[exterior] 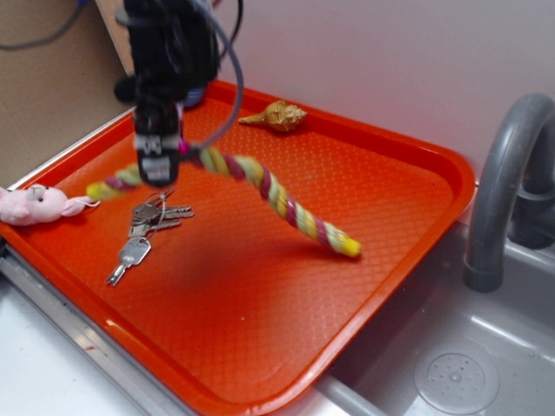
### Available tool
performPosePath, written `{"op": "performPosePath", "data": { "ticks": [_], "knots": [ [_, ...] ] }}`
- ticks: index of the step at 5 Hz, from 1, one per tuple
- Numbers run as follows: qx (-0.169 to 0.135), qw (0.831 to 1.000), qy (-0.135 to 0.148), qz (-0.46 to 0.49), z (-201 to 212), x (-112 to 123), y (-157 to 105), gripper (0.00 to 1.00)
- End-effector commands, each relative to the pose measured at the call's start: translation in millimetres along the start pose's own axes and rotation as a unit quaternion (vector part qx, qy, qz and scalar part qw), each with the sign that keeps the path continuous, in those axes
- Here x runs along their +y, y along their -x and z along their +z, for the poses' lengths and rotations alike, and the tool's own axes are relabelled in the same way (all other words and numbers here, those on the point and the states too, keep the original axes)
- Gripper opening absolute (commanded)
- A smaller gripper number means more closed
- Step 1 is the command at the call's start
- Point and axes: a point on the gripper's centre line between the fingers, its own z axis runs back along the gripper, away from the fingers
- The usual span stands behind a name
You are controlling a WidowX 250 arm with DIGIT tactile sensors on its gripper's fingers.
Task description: Grab the multicolored rope.
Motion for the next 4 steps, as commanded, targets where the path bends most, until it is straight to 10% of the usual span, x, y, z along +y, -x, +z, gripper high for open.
{"op": "performPosePath", "data": {
  "ticks": [1, 3, 4],
  "knots": [
    [-0.106, 0.977, 0.023, 0.182, 92, 29, 48, 0.0],
    [-0.174, 0.933, -0.002, 0.316, 119, 49, 79, 0.0],
    [-0.154, 0.953, 0.019, 0.26, 116, 53, 73, 0.0]
  ]
}}
